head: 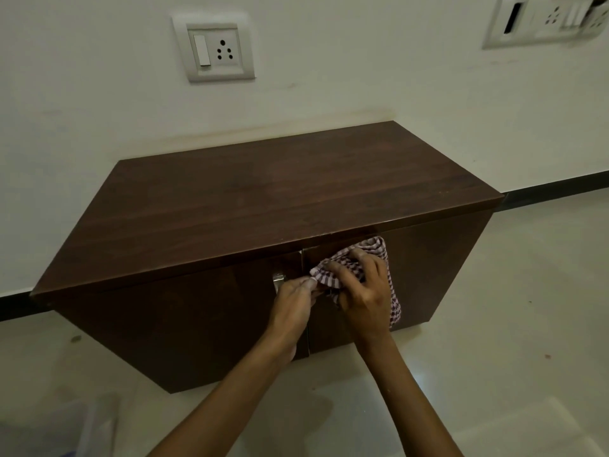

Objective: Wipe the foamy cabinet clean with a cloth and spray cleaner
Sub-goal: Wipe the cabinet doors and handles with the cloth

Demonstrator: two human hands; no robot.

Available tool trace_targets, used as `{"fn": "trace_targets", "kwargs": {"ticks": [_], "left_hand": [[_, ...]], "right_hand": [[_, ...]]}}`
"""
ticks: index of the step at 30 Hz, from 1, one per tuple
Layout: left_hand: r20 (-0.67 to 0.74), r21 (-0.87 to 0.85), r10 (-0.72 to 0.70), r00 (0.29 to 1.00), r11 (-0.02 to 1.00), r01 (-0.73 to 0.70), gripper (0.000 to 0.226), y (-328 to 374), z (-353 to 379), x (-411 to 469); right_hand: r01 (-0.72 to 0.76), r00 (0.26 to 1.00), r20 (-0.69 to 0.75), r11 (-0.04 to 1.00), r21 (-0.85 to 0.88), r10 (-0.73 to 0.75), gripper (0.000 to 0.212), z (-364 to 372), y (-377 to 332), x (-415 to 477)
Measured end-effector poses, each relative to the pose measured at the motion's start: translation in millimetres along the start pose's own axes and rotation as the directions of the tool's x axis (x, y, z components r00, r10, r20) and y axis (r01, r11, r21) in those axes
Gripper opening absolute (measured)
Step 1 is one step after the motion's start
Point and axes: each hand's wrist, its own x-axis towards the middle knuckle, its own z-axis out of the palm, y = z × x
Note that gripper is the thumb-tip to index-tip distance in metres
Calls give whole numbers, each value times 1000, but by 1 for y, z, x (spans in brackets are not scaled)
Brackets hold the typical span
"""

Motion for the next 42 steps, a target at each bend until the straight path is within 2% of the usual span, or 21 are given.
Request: {"fn": "trace_targets", "kwargs": {"ticks": [7,9,14,18,20,23,30,35,39,42], "left_hand": [[29,79,2,1000,997,-4,36,-1,-2,-2],[39,74,-1,999,997,-1,36,-1,-2,-2],[32,2,-31,999,1000,31,30,0,-4,-1],[3,-15,-33,999,999,33,31,0,-3,0],[16,-5,-24,1000,1000,24,33,1,-2,-1],[23,14,-15,1000,1000,14,38,1,0,-1],[2,-38,-37,999,999,37,34,1,1,2],[2,-27,-45,999,999,45,37,1,0,2],[-9,-50,-49,999,998,48,37,1,0,2],[-4,-55,-49,999,997,49,38,1,1,2]], "right_hand": [[-252,965,-61,967,28,253,34,-8,16,-11],[-274,956,-94,959,71,280,33,-11,11,-8],[-1,999,-38,999,40,3,25,-8,-4,14],[168,986,19,978,-125,-167,20,-8,7,7],[91,995,-12,977,-195,-95,18,-8,10,8],[-31,998,-64,982,-187,19,20,-10,9,9],[148,989,-2,981,-129,-149,21,-7,9,6],[9,1000,-26,989,-151,-13,22,-9,4,10],[61,998,33,986,-157,-56,25,-10,4,11],[-5,1000,13,989,-149,8,25,-9,1,12]]}}
